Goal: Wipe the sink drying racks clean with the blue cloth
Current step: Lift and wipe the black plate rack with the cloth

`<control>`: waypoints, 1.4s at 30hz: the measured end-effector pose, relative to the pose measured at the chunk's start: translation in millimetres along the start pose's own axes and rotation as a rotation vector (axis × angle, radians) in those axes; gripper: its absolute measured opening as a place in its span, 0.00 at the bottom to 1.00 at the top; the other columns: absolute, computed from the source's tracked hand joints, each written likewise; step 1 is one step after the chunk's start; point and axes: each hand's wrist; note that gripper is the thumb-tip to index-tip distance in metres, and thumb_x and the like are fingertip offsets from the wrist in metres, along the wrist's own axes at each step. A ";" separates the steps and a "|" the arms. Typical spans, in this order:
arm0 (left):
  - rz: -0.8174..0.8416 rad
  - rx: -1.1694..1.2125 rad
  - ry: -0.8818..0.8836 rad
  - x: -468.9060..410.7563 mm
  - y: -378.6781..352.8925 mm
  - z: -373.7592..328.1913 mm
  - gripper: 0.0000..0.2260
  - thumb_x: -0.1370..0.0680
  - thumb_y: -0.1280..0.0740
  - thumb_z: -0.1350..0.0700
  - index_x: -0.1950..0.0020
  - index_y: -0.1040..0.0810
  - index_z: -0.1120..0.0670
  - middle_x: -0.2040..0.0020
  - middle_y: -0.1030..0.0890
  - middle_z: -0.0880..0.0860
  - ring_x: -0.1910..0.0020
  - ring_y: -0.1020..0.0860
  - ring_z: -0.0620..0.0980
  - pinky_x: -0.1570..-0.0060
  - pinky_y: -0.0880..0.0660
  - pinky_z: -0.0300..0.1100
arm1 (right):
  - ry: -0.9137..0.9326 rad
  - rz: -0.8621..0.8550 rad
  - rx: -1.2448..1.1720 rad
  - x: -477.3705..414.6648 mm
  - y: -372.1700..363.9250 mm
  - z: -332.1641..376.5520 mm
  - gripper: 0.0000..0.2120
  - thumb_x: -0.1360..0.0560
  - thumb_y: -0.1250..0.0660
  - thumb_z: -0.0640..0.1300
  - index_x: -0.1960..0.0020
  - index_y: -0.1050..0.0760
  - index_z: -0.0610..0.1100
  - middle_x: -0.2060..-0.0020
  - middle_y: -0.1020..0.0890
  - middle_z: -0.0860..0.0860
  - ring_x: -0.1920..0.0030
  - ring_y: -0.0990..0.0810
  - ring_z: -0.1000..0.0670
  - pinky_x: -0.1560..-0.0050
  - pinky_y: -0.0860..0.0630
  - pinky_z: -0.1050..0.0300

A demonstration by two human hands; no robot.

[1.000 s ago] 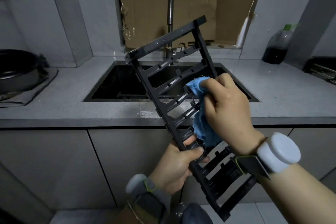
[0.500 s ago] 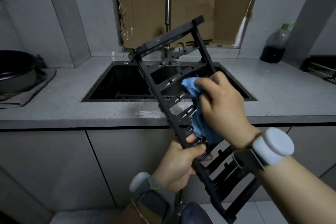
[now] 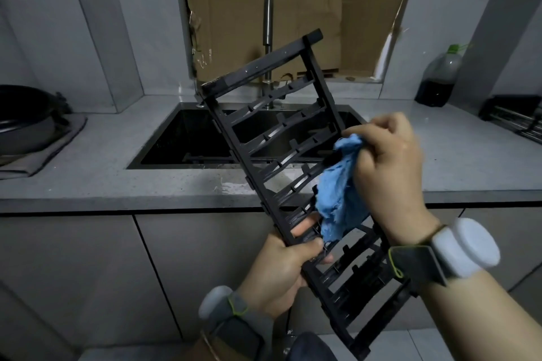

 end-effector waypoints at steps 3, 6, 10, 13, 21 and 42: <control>-0.015 -0.025 -0.016 0.4 0.2 1.8 0.15 0.22 0.38 0.67 0.37 0.25 0.56 0.53 0.18 0.52 0.64 0.19 0.49 0.66 0.22 0.44 | 0.027 0.048 0.048 5.7 -8.0 1.5 0.13 0.31 0.42 0.37 0.53 0.21 0.35 0.57 0.31 0.48 0.59 0.39 0.63 0.61 0.39 0.70; -0.007 -0.043 -0.020 3.7 1.2 2.6 0.15 0.22 0.37 0.67 0.38 0.24 0.56 0.53 0.18 0.52 0.63 0.19 0.48 0.67 0.22 0.44 | 0.009 -0.024 -0.024 2.3 -7.7 3.2 0.10 0.31 0.41 0.35 0.54 0.23 0.36 0.58 0.29 0.49 0.61 0.37 0.62 0.60 0.38 0.75; -0.022 -0.042 -0.024 5.4 -0.8 3.1 0.14 0.23 0.37 0.67 0.45 0.23 0.49 0.57 0.16 0.48 0.63 0.19 0.48 0.61 0.22 0.45 | 0.068 -0.076 -0.016 -6.9 -6.6 8.9 0.08 0.32 0.39 0.34 0.54 0.25 0.36 0.60 0.26 0.46 0.60 0.33 0.57 0.63 0.38 0.64; -0.014 -0.049 -0.029 5.5 -2.8 1.6 0.15 0.22 0.37 0.67 0.47 0.23 0.47 0.60 0.15 0.46 0.62 0.20 0.48 0.57 0.22 0.47 | 0.107 -0.067 -0.036 -10.6 -7.4 10.0 0.09 0.31 0.38 0.35 0.53 0.21 0.38 0.61 0.27 0.48 0.61 0.30 0.55 0.63 0.33 0.66; -0.056 -0.077 -0.025 2.2 0.7 6.3 0.14 0.23 0.35 0.66 0.42 0.26 0.50 0.54 0.16 0.46 0.59 0.17 0.51 0.46 0.25 0.58 | 0.207 -0.029 -0.048 -5.0 -15.0 21.3 0.15 0.28 0.42 0.42 0.49 0.19 0.40 0.62 0.31 0.51 0.64 0.33 0.56 0.69 0.34 0.62; 0.119 -0.335 0.036 2.0 -4.7 -19.8 0.13 0.20 0.37 0.58 0.40 0.28 0.43 0.53 0.17 0.39 0.52 0.19 0.51 0.51 0.24 0.57 | 0.591 -0.022 0.303 -44.5 -20.9 -1.4 0.06 0.35 0.32 0.32 0.58 0.24 0.37 0.52 0.22 0.39 0.50 0.33 0.43 0.55 0.38 0.52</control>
Point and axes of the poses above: each hand's wrist, its own x-axis away from the middle knuckle, its own y-axis out of the back of the hand, z = x × y
